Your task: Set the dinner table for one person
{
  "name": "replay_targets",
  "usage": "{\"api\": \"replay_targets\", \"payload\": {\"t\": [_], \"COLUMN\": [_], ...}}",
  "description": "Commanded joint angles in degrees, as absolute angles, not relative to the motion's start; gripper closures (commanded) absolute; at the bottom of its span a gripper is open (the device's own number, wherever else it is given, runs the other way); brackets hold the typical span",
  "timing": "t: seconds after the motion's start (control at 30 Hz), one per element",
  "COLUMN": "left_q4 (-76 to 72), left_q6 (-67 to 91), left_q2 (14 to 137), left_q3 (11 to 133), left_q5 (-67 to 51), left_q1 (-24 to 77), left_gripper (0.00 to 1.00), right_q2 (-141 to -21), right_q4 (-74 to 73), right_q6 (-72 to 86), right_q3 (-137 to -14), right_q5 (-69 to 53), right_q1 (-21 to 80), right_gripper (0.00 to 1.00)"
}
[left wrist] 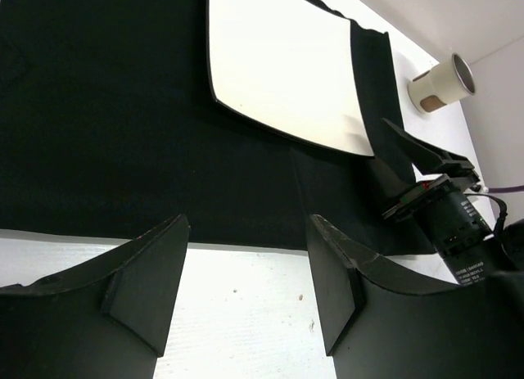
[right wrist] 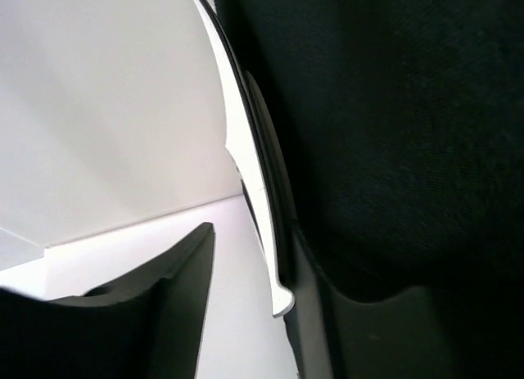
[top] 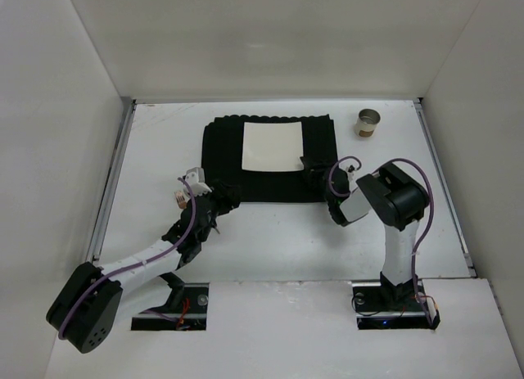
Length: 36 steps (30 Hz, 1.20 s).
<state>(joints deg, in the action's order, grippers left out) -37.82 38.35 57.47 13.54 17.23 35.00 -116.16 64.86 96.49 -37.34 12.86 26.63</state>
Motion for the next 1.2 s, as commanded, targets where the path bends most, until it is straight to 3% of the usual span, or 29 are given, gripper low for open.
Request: {"api": "replay_targets", "payload": {"t": [0.0, 0.2, 0.57, 0.67, 0.83, 0.9, 1.03, 1.17], "left_q4": [-40.52, -40.52, -40.52, -40.52, -40.52, -40.52, -40.52, -40.52], "left_q6": [37.88, 37.88, 37.71, 37.71, 37.71, 37.62, 36.65, 35.95], "left_q2": [57.74, 57.57, 57.66, 57.66, 57.83, 58.18, 59.76, 60.47], "left_q3": [14.15, 14.15, 14.15, 14.06, 14.06, 14.15, 15.03, 15.29], "left_q5": [18.19, 18.19, 18.54, 18.63, 18.63, 18.46, 18.63, 18.98], "left_q1": [35.55, 35.64, 35.81, 35.81, 35.81, 36.16, 37.48, 38.36], "left_gripper": [0.43, 0.43, 0.43, 0.43, 0.44, 0.49, 0.70, 0.74], "right_q2": [-112.15, -107.15, -97.92, -93.54, -80.71, -77.18, -76.81, -84.27], "right_q4": [67.24, 63.29, 49.49, 47.12, 27.30, 18.58, 0.12, -10.80], "right_q6": [97.30, 93.44, 84.82, 79.21, 61.47, 54.43, 41.42, 32.89], "right_q3": [-36.57, -34.90, -33.84, -33.75, -40.76, -45.33, -59.12, -70.99], "right_q5": [12.48, 12.92, 12.57, 12.13, 10.37, 10.63, 11.16, 19.49], "right_q1": [26.15, 24.83, 22.19, 22.01, 20.61, 18.95, 13.24, 7.88], "right_gripper": [0.48, 0.36, 0.28, 0.38, 0.83, 0.87, 0.87, 0.79]}}
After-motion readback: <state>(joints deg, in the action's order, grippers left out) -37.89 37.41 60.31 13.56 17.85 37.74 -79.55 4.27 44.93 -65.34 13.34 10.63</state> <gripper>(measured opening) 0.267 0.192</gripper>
